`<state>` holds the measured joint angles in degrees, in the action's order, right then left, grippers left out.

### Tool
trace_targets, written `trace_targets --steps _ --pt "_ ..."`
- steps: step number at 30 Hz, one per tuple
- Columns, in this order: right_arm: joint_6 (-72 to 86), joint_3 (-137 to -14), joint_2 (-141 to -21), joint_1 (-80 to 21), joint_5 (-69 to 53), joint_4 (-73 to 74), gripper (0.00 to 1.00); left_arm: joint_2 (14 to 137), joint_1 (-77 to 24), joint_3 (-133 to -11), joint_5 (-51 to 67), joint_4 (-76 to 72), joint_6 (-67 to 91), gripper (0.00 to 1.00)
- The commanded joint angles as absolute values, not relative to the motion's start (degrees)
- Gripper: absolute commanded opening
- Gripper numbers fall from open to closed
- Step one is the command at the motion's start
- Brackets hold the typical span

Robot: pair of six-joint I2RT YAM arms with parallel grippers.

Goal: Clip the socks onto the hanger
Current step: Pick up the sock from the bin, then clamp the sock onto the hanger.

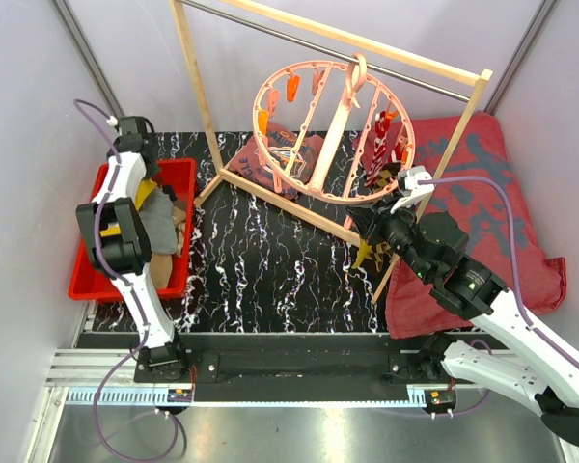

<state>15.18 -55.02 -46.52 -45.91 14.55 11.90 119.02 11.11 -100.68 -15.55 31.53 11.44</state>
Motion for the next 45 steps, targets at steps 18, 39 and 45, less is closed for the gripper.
trace_targets --steps 18,39,45 --pt "14.59 -55.63 -46.76 -46.14 14.59 10.46 0.13 74.99 10.28 -71.40 17.01 14.70 25.30 0.00" --pt "20.92 -55.20 -44.56 -46.23 14.33 7.21 0.12 54.91 -27.39 -42.37 14.61 -28.46 53.09 0.00" --pt "22.32 -55.46 -43.95 -46.14 14.06 7.12 0.12 63.00 -36.37 -42.45 11.08 -38.39 55.01 0.00"
